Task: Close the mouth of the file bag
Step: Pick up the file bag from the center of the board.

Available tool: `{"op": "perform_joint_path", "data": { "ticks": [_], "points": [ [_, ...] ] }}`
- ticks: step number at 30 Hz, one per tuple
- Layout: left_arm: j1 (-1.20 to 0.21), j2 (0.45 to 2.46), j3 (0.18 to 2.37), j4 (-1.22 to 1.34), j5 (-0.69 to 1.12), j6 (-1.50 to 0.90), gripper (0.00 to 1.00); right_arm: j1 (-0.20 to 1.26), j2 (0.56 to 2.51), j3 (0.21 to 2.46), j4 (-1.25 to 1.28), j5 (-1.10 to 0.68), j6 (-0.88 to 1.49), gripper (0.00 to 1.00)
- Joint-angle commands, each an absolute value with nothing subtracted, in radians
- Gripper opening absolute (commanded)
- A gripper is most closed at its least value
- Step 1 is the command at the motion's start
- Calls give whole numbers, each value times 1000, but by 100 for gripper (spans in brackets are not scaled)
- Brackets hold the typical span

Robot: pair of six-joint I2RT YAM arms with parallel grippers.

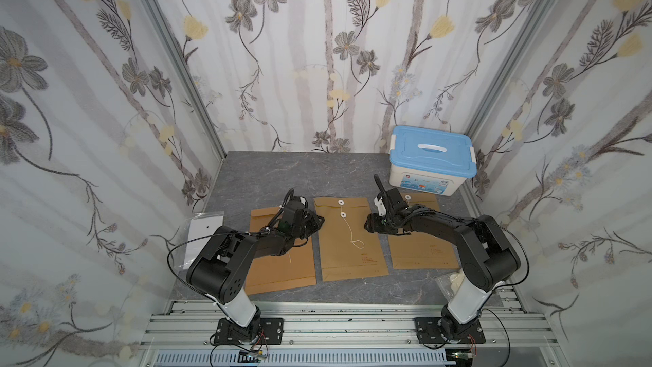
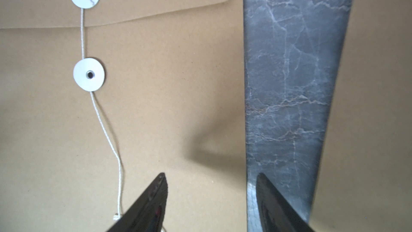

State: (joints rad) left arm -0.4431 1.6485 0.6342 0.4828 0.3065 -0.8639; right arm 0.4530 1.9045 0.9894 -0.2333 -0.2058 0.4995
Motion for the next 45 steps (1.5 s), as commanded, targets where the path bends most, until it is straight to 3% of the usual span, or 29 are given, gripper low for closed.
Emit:
{"op": "perform_joint_path", "data": {
  "ticks": [1, 11, 26, 35, 42, 45],
  "points": [
    [-442, 1644, 635, 477, 296, -861, 0, 453, 1895, 986, -208, -203, 506, 65],
    [-443, 1612, 652, 498, 367, -820, 0, 404, 1823, 906, -66, -277, 497, 68],
    [-443, 1572, 662, 587, 501, -800, 0, 307, 1867, 925, 55, -454, 457, 72],
    [-442, 1536, 683, 591, 551, -814, 0, 222, 1882, 849, 331, -702, 514, 75],
    [-442, 1569, 687, 644, 574, -844, 0, 221, 1865, 819, 454, -832, 538, 64],
    [-440, 1571, 692, 639, 554, -845, 0, 216, 1855, 808, 463, -847, 547, 51]
  ]
}}
